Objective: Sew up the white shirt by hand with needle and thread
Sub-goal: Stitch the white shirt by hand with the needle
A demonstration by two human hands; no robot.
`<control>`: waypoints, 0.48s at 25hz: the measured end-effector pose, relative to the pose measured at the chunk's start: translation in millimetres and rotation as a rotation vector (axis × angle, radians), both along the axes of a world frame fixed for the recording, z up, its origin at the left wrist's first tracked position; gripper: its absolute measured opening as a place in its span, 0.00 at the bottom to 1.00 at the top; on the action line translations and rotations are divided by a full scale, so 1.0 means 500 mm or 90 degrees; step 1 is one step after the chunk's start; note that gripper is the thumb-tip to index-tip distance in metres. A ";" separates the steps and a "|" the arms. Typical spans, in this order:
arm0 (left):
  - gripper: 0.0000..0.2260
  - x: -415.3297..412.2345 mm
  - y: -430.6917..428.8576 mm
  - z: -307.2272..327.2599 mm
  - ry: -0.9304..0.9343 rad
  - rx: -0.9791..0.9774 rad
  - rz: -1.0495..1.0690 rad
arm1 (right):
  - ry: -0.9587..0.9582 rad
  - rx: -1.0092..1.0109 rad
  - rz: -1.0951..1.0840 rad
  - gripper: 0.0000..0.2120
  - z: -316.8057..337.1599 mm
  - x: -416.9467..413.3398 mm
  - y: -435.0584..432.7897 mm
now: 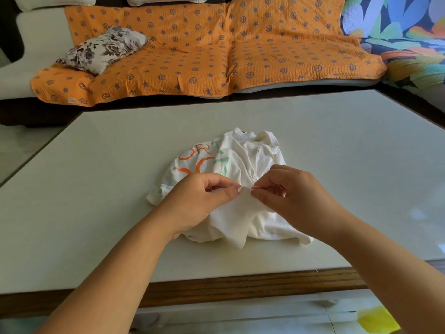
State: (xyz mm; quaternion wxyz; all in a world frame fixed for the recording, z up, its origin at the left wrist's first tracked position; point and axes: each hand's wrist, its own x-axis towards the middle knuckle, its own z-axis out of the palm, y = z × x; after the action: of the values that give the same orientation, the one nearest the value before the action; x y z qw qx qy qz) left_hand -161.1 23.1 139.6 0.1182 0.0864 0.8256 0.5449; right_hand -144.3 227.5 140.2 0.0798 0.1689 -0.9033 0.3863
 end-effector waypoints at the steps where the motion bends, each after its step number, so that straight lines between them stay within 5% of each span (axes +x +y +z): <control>1: 0.08 -0.001 0.001 -0.001 0.003 -0.006 0.005 | 0.006 0.001 -0.002 0.07 -0.001 0.000 0.000; 4: 0.02 -0.002 0.001 -0.004 0.027 -0.016 0.020 | 0.015 0.001 -0.008 0.05 -0.004 -0.004 0.002; 12: 0.04 -0.001 0.002 -0.004 0.002 0.061 0.028 | 0.028 0.001 -0.025 0.05 -0.009 -0.003 -0.001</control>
State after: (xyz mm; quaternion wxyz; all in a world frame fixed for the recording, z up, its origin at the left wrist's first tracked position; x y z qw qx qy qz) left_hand -161.7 24.0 137.8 0.1011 0.0746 0.8006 0.5859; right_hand -145.8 227.1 135.7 0.1070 0.1595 -0.9048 0.3800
